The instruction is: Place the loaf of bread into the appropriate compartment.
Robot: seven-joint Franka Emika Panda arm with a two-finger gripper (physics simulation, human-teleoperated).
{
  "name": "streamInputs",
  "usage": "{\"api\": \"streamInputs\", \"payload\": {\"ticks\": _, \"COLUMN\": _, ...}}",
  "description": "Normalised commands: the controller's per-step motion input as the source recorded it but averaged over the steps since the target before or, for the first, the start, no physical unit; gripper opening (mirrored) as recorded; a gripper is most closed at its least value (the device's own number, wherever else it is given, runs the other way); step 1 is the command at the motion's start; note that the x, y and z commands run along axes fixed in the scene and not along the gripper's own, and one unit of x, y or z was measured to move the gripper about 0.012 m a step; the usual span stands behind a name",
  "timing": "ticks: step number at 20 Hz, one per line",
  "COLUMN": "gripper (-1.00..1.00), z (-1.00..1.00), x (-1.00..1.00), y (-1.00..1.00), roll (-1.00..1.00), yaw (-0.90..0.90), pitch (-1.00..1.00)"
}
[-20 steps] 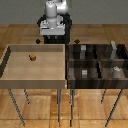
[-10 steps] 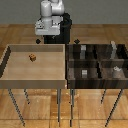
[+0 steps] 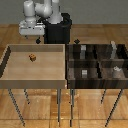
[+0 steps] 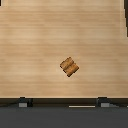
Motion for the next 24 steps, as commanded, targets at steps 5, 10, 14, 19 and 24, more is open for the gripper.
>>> {"api": "streamInputs", "payload": {"ticks": 5, "gripper": 1.0, "z": 0.0, "x": 0.2, "y": 0.0, "roll": 0.0, "yaw": 0.0, "pitch": 0.0}}
{"api": "streamInputs", "payload": {"ticks": 10, "gripper": 1.0, "z": 0.0, "x": 0.6, "y": 0.0, "roll": 0.0, "yaw": 0.0, "pitch": 0.0}}
{"api": "streamInputs", "payload": {"ticks": 14, "gripper": 1.0, "z": 0.0, "x": 0.0, "y": 0.25, "roll": 0.0, "yaw": 0.0, "pitch": 0.0}}
{"api": "streamInputs", "payload": {"ticks": 19, "gripper": 1.0, "z": 0.0, "x": 0.4, "y": 0.0, "roll": 0.0, "yaw": 0.0, "pitch": 0.0}}
{"api": "streamInputs", "payload": {"ticks": 24, "gripper": 1.0, "z": -0.4, "x": 0.0, "y": 0.0, "roll": 0.0, "yaw": 0.0, "pitch": 0.0}}
